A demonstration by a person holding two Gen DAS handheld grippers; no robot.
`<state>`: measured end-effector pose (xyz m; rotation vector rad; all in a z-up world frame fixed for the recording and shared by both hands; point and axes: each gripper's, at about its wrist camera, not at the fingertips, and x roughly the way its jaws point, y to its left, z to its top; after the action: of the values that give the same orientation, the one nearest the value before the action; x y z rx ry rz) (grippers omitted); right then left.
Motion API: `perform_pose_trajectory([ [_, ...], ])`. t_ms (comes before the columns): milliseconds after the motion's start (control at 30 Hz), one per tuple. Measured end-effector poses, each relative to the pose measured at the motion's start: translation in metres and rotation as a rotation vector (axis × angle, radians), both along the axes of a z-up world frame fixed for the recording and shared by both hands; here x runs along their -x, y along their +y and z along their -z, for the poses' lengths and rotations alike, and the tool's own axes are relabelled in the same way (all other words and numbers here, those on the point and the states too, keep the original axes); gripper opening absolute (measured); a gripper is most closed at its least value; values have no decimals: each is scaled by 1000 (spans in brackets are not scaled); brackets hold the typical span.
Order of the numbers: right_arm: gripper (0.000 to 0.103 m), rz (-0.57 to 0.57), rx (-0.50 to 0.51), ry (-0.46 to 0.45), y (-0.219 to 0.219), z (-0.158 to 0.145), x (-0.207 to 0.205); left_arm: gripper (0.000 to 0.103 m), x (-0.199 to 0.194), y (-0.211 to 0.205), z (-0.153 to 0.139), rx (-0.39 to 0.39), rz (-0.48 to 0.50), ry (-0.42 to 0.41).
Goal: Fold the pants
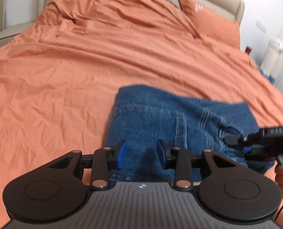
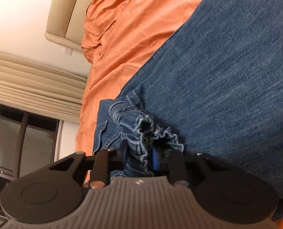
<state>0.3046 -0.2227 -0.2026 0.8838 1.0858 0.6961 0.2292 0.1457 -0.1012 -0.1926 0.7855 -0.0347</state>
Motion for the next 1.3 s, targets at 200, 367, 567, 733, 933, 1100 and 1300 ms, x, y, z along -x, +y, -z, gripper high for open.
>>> perform_pose_trajectory([
  [200,15,-75,171,-232,27,-91,13,38,23,17,-30,36,-63,-95],
  [367,15,-141,281,-404,70,-190,13,37,40,26,-53,64,-120,-139],
  [567,14,-131,400,-477,70,-263,5,36,41,24,-65,79,-115,-170],
  [733,14,-69,481,-443,17,-260,-12,36,27,10,-50,92,-66,-148],
  [933,14,-5,529,-292,-55,-188,-36,36,-2,-22,-22,74,3,-100],
  [1100,14,34,535,-170,-95,-109,-59,36,-30,-48,2,30,63,-63],
  [1300,14,28,515,-175,-111,-58,-78,36,-56,-66,33,-1,103,-12],
])
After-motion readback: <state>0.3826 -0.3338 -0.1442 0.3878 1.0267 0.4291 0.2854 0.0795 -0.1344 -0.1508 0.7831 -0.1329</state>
